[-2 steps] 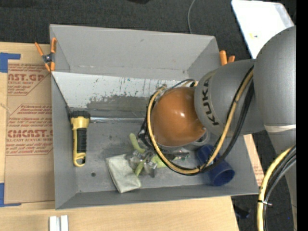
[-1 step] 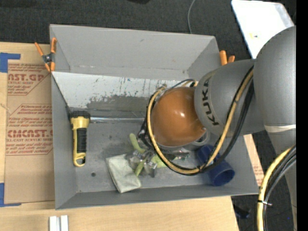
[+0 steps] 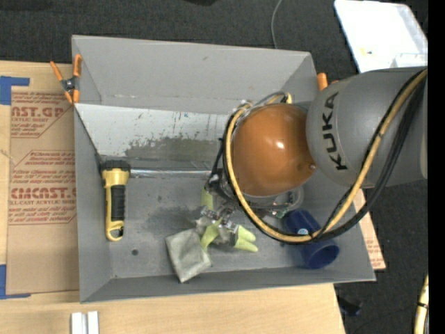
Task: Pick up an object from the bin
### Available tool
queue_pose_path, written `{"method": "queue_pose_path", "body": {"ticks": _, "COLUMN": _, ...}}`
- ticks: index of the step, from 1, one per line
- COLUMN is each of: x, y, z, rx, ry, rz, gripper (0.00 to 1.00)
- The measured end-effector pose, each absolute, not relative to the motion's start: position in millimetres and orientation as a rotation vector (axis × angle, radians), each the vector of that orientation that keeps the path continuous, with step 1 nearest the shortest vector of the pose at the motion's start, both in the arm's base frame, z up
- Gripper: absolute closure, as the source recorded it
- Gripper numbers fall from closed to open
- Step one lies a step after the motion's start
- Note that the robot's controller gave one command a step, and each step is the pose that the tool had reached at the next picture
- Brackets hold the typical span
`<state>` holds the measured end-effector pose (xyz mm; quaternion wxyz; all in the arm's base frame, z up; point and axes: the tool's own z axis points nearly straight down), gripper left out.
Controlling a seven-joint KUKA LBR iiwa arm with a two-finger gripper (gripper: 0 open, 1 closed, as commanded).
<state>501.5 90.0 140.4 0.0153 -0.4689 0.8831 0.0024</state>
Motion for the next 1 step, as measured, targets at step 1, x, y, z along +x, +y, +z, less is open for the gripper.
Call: {"method": "queue_pose_path", "body": {"ticks": 1, "x": 496.8, "y": 104.1, "z": 222.6, "rx": -1.452, "ry": 2.757, "rz": 0.013, "gripper": 1.0}}
